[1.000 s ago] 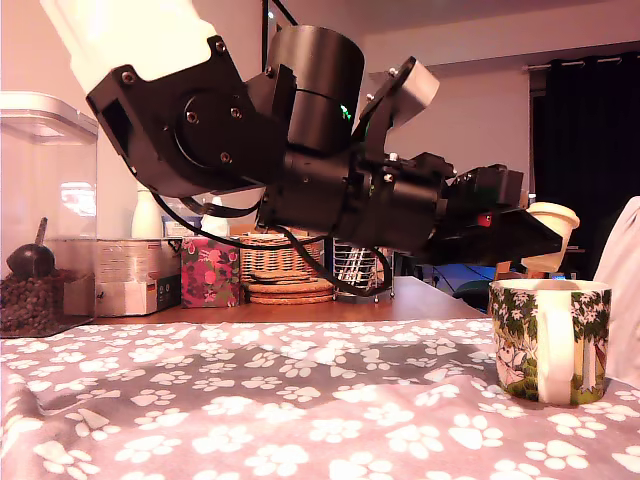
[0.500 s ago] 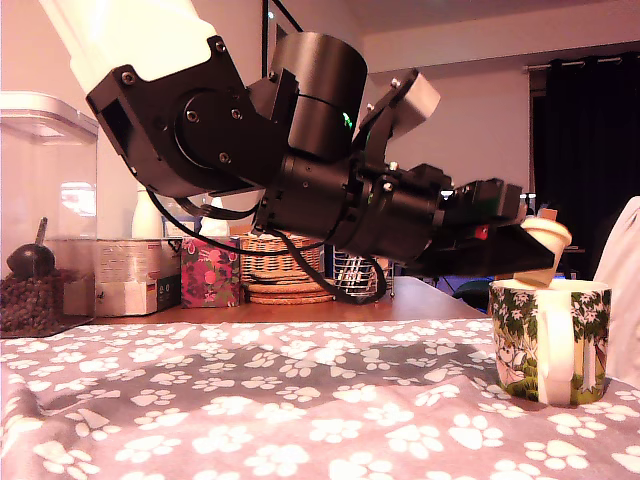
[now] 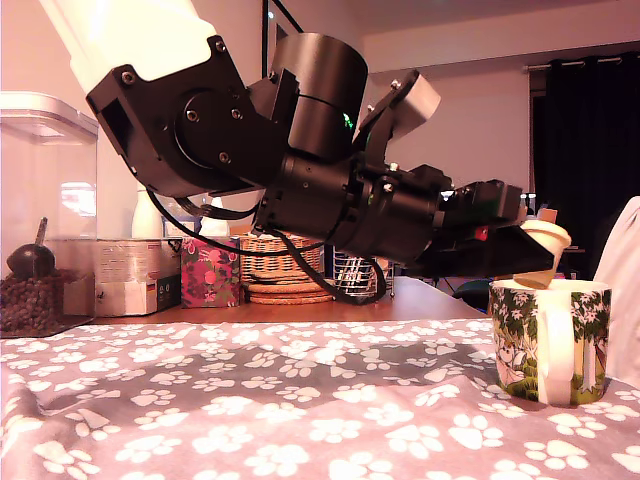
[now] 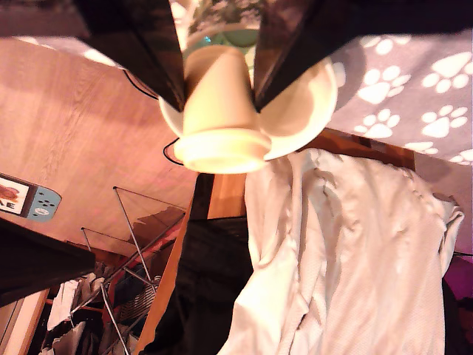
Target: Pick up the coffee capsules on the table and drop them inside the coffee cup
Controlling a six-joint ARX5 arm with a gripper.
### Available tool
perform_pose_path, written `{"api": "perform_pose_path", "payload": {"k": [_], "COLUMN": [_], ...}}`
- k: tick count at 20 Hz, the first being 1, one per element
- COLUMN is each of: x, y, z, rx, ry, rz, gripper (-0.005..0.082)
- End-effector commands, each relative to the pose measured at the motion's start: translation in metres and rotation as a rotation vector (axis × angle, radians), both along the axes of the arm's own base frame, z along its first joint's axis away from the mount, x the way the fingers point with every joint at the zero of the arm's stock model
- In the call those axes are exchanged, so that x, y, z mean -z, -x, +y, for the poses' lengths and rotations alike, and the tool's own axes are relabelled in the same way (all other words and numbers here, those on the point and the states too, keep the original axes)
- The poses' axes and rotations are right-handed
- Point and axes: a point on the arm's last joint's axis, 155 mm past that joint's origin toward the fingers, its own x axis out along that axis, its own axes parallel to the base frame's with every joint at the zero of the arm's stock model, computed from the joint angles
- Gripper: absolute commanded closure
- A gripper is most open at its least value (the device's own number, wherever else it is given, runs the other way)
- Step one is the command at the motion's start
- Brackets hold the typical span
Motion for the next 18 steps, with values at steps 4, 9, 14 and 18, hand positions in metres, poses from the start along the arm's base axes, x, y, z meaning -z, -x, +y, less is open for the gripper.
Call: {"api": "perform_pose_path", "payload": {"k": [4, 9, 14, 18], "x": [0.0095, 0.0095, 0.0094, 0.0011], "y": [-0.0022, -0.0022, -0.0022, 0.0012], "z": [0.0003, 0.0003, 0.0003, -0.0003], "rx": [-0.020, -0.020, -0.019, 0.004], "ry": [-0.016, -0.016, -0.015, 0.001], "rz": [-0.001, -0.001, -0.001, -0.003], "gripper": [0.0493, 0.0425, 0.0427, 0.0439]}}
